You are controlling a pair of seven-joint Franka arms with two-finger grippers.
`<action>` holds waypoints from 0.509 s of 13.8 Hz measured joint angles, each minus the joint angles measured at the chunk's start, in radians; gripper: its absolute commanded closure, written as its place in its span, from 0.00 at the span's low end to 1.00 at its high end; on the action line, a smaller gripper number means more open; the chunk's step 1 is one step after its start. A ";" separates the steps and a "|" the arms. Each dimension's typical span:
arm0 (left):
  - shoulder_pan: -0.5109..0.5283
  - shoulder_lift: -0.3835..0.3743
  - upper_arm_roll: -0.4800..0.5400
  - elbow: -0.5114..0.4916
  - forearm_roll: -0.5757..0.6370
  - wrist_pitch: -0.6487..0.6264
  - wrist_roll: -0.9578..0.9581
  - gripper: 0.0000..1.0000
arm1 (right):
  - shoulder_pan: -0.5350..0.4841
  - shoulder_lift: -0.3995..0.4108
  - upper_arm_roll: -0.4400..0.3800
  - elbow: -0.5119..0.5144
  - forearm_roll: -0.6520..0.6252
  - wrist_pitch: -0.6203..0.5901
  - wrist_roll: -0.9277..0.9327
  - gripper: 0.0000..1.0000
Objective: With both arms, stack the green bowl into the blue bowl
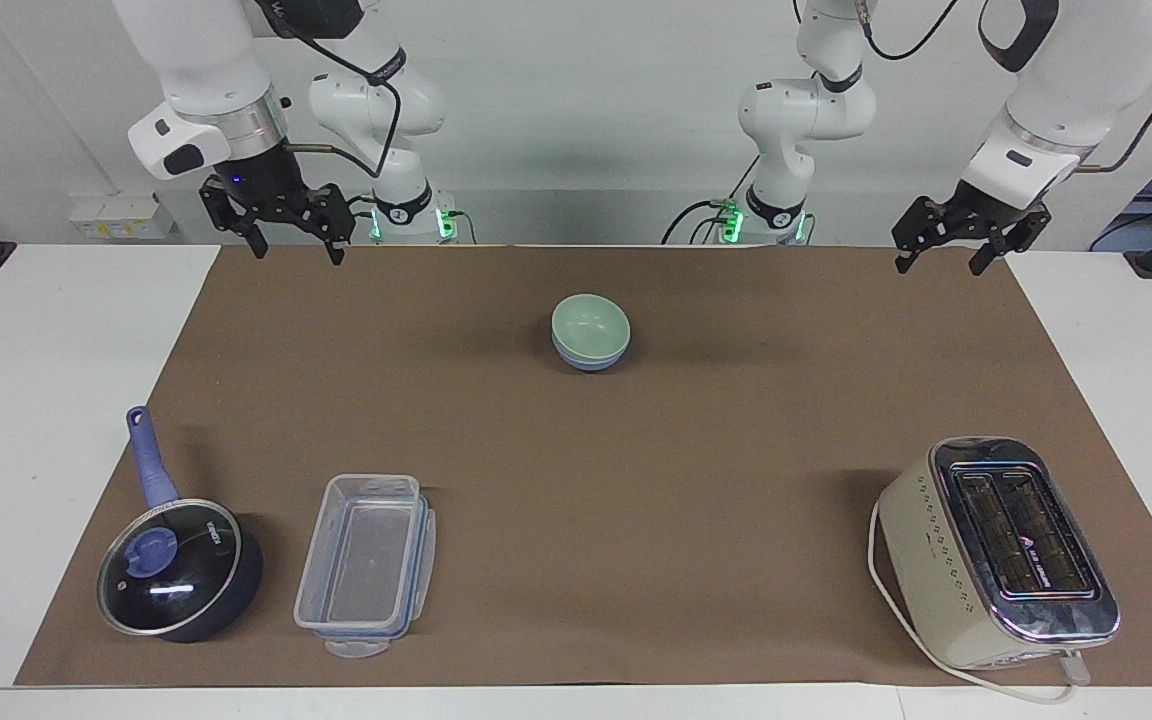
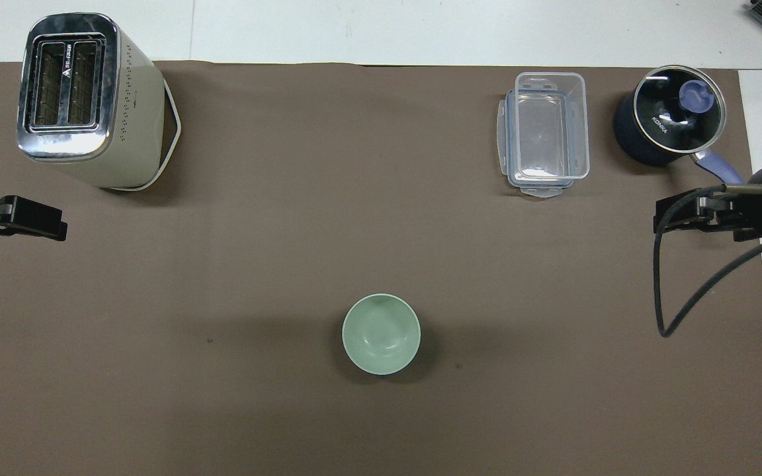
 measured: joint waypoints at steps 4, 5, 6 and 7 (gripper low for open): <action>0.000 0.000 0.000 0.000 0.000 0.000 0.000 0.00 | -0.001 0.000 0.000 -0.001 0.000 0.003 0.000 0.00; 0.000 0.000 0.000 0.000 0.000 0.000 0.000 0.00 | -0.001 0.000 0.000 -0.002 0.000 0.003 0.001 0.00; 0.000 0.000 0.000 0.000 0.000 0.000 0.000 0.00 | -0.001 0.000 0.000 -0.002 0.000 0.003 0.004 0.00; 0.000 0.000 0.000 0.000 0.000 0.000 0.000 0.00 | -0.001 0.000 0.000 -0.002 0.000 0.003 0.009 0.00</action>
